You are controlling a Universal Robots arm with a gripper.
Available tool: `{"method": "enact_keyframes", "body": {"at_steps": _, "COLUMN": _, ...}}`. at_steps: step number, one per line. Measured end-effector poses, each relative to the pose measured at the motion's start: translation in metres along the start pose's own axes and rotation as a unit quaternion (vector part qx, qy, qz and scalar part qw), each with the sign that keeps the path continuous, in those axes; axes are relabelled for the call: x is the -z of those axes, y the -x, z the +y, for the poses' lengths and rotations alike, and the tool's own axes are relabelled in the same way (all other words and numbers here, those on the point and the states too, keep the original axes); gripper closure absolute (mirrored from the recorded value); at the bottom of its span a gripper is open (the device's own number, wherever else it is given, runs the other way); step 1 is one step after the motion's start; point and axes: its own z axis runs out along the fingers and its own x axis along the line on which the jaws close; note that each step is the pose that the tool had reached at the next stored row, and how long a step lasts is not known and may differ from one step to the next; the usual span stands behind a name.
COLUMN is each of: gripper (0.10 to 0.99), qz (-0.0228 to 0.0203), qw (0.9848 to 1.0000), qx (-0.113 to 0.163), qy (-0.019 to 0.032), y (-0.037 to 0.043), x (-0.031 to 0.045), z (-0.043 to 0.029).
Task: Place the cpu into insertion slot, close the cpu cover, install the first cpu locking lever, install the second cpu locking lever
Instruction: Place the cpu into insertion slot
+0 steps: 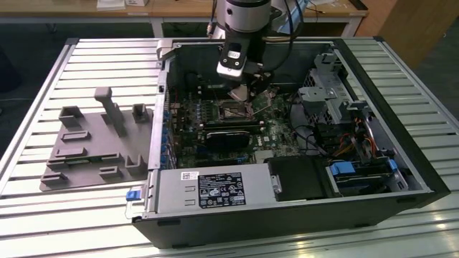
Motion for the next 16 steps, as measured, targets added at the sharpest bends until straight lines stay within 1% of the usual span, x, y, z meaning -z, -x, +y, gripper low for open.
{"method": "enact_keyframes", "body": {"at_steps": 3, "gripper": 0.545, "qz": -0.0024, "qw": 0.9996, "qx": -0.028, "qy": -0.0002, "y": 0.0, "x": -0.0009, "z": -0.0001}}
{"method": "enact_keyframes", "body": {"at_steps": 5, "gripper": 0.545, "qz": -0.004, "qw": 0.999, "qx": -0.046, "qy": -0.0003, "y": 0.0, "x": -0.0015, "z": -0.0001}}
{"method": "enact_keyframes", "body": {"at_steps": 7, "gripper": 0.545, "qz": -0.0055, "qw": 0.998, "qx": -0.063, "qy": -0.0004, "y": 0.0, "x": -0.0022, "z": -0.0002}}
{"method": "enact_keyframes", "body": {"at_steps": 10, "gripper": 0.545, "qz": -0.0079, "qw": 0.9958, "qx": -0.091, "qy": -0.0005, "y": 0.0, "x": -0.0033, "z": -0.0003}}
{"method": "enact_keyframes", "body": {"at_steps": 12, "gripper": 0.545, "qz": -0.0095, "qw": 0.994, "qx": -0.109, "qy": -0.0006, "y": 0.0, "x": -0.0041, "z": -0.0004}}
{"method": "enact_keyframes", "body": {"at_steps": 14, "gripper": 0.545, "qz": -0.011, "qw": 0.9919, "qx": -0.127, "qy": -0.0007, "y": 0.0, "x": -0.005, "z": -0.0005}}
{"method": "enact_keyframes", "body": {"at_steps": 16, "gripper": 0.545, "qz": -0.0125, "qw": 0.9894, "qx": -0.144, "qy": -0.0009, "y": 0.0, "x": -0.006, "z": -0.0005}}
